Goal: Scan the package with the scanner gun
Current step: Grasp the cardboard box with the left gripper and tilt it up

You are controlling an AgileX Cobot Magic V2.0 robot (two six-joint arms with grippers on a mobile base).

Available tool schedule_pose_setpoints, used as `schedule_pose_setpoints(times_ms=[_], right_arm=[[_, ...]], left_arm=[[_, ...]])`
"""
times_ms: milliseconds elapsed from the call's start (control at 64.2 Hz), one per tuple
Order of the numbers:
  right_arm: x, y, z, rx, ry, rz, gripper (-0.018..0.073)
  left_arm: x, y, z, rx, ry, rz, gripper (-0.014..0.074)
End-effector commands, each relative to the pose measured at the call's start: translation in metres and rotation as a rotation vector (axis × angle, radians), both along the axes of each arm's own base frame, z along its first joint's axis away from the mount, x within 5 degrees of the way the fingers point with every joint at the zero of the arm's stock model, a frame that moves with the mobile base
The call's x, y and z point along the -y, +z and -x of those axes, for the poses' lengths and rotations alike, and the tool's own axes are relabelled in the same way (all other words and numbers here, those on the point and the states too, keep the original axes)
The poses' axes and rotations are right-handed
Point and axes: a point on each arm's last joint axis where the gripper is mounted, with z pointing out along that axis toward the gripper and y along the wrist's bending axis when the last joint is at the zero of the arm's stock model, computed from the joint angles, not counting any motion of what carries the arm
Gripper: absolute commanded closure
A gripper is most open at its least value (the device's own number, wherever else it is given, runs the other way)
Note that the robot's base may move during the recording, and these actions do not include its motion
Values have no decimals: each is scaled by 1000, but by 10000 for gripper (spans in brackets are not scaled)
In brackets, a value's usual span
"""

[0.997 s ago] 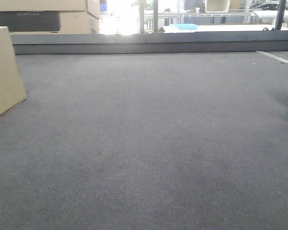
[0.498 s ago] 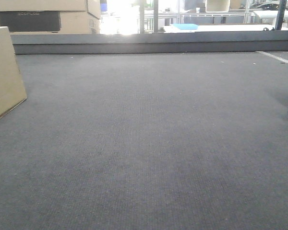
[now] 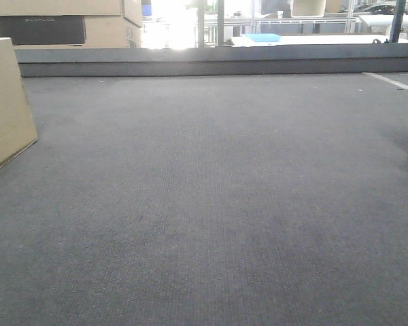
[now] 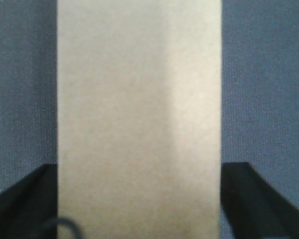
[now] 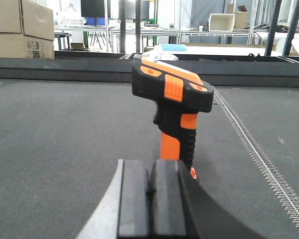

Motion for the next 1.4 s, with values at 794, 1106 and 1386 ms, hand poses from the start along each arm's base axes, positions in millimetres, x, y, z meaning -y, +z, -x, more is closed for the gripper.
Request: schedule_pose_setpoints(times_ms=[794, 1106, 1386], right_arm=[[0, 2, 0, 23, -5, 2, 728], [1, 10, 1, 113, -8, 6, 728], [0, 50, 11, 161, -4, 9, 728]], left_arm=[[88, 67, 15, 191, 85, 338, 708], [116, 38, 23, 150, 49, 380, 708], [164, 24, 28, 129, 5, 565, 708]])
